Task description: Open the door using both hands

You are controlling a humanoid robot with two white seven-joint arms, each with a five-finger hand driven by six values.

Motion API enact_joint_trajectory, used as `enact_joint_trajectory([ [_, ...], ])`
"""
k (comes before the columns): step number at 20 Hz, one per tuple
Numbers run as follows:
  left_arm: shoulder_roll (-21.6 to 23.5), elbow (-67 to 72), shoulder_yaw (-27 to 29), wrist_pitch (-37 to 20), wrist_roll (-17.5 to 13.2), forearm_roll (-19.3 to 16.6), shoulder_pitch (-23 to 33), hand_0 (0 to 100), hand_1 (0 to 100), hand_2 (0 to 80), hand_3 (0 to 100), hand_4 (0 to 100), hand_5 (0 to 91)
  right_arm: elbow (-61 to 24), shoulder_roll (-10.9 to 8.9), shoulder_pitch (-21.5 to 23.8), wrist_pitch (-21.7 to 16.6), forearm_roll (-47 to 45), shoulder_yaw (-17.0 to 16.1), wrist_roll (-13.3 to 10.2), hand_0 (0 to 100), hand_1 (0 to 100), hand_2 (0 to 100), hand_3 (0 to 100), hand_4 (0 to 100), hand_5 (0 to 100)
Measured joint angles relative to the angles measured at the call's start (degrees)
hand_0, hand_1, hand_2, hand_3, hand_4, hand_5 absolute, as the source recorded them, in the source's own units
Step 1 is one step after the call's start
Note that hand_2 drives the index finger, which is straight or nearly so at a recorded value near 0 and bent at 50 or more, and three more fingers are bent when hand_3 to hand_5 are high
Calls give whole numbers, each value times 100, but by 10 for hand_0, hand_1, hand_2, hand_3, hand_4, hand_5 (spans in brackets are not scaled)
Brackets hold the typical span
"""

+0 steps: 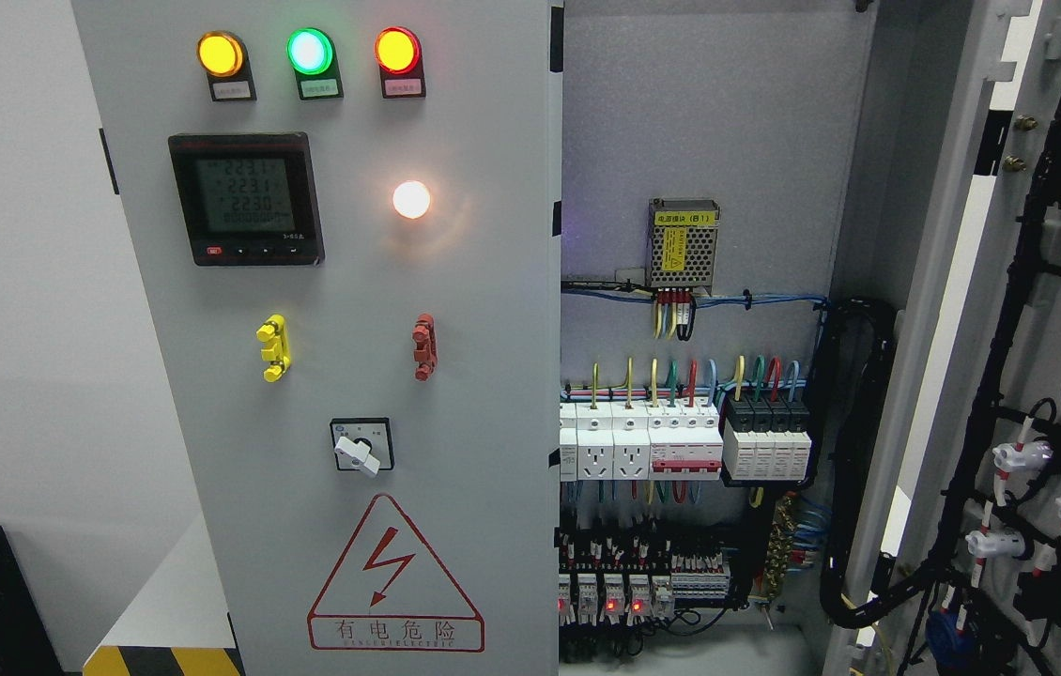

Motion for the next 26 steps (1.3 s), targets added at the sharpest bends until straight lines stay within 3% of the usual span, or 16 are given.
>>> enact_joint_trajectory([
  [7,-159,93,-393,-13,-38,669,-38,120,556,0,0,0,0,-2074,-182,587,-11,-37,-349,-28,60,140,0,0,0,0],
  [12,-233,130,-698,-37,-42,896,-49,120,556,0,0,0,0,-3866,-259,1478,-104,-48,-481,3,60,140,0,0,0,0],
  [18,-316,156,-1080,-39,-45,996,-79,120,556,0,0,0,0,-5759,-403,2269,-850,-54,-485,22,60,140,0,0,0,0],
  [26,-427,168,-1371,-63,-90,1035,-123,120,556,0,0,0,0,-7554,-534,2496,-2087,-57,-483,8,59,140,0,0,0,0],
])
